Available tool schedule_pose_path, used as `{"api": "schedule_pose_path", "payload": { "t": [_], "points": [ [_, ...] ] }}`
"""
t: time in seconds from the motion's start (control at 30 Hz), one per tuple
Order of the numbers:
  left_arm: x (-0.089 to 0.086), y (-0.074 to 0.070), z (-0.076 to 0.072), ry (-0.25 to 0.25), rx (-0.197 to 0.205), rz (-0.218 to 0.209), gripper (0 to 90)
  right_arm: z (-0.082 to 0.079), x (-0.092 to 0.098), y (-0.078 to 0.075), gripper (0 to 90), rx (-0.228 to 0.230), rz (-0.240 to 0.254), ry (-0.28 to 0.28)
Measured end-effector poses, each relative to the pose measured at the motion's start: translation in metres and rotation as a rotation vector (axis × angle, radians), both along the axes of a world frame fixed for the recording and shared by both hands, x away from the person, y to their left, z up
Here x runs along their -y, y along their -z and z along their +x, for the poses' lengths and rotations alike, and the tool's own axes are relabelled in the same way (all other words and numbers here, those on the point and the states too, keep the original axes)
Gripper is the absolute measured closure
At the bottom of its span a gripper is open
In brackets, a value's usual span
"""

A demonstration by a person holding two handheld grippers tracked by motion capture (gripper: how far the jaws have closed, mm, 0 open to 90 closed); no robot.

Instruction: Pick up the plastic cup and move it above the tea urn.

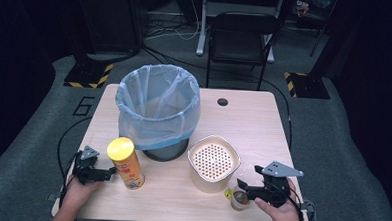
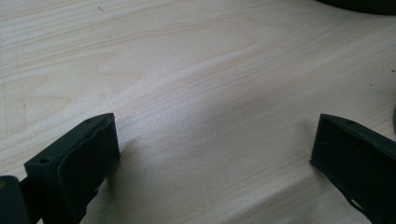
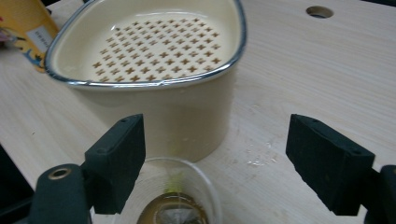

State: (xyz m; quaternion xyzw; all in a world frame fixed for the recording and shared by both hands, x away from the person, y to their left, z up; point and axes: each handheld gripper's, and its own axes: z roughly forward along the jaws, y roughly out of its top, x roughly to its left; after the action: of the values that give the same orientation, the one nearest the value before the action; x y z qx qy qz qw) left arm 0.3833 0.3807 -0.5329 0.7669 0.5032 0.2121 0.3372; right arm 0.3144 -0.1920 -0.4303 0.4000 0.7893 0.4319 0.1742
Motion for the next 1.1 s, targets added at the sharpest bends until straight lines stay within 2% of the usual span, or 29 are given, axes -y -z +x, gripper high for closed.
{"api": "schedule_pose_path", "payload": {
  "t": [0.03, 0.27, 0.37, 0.47, 0.7, 0.73, 0.8, 0.87, 1.1],
  "points": [
    [0.0, 0.0, 0.0, 0.001, 0.0, 0.001, 0.7, -0.002, -0.004, 0.003, 16.7, -0.006, -0.006, -0.022],
    [0.0, 0.0, 0.0, 0.001, 0.0, 0.001, 0.7, -0.01, -0.012, 0.011, 14.9, -0.011, -0.021, -0.031],
    [0.0, 0.0, 0.0, 0.001, 0.0, 0.0, 0.7, -0.013, -0.016, 0.02, 14.8, -0.018, -0.046, -0.041],
    [0.0, 0.0, 0.0, 0.001, 0.0, 0.001, 0.7, -0.013, -0.017, 0.025, 14.9, -0.018, -0.047, -0.05],
    [0.0, 0.0, 0.0, 0.0, 0.002, 0.0, 0.7, -0.016, -0.02, 0.031, 15.2, -0.03, -0.047, -0.049],
    [0.0, 0.0, 0.0, 0.002, 0.001, 0.001, 0.7, -0.017, -0.019, 0.033, 15.7, -0.025, -0.065, -0.052],
    [0.0, 0.0, 0.0, 0.002, 0.001, 0.001, 0.7, -0.018, -0.02, 0.034, 16.1, -0.032, -0.059, -0.048],
    [0.0, 0.0, 0.0, 0.002, 0.001, 0.001, 0.7, -0.02, -0.019, 0.037, 16.6, -0.032, -0.079, -0.038],
    [0.0, 0.0, 0.0, 0.001, 0.001, 0.001, 0.7, -0.023, -0.019, 0.043, 18.4, -0.038, -0.089, -0.038]
  ]
}}
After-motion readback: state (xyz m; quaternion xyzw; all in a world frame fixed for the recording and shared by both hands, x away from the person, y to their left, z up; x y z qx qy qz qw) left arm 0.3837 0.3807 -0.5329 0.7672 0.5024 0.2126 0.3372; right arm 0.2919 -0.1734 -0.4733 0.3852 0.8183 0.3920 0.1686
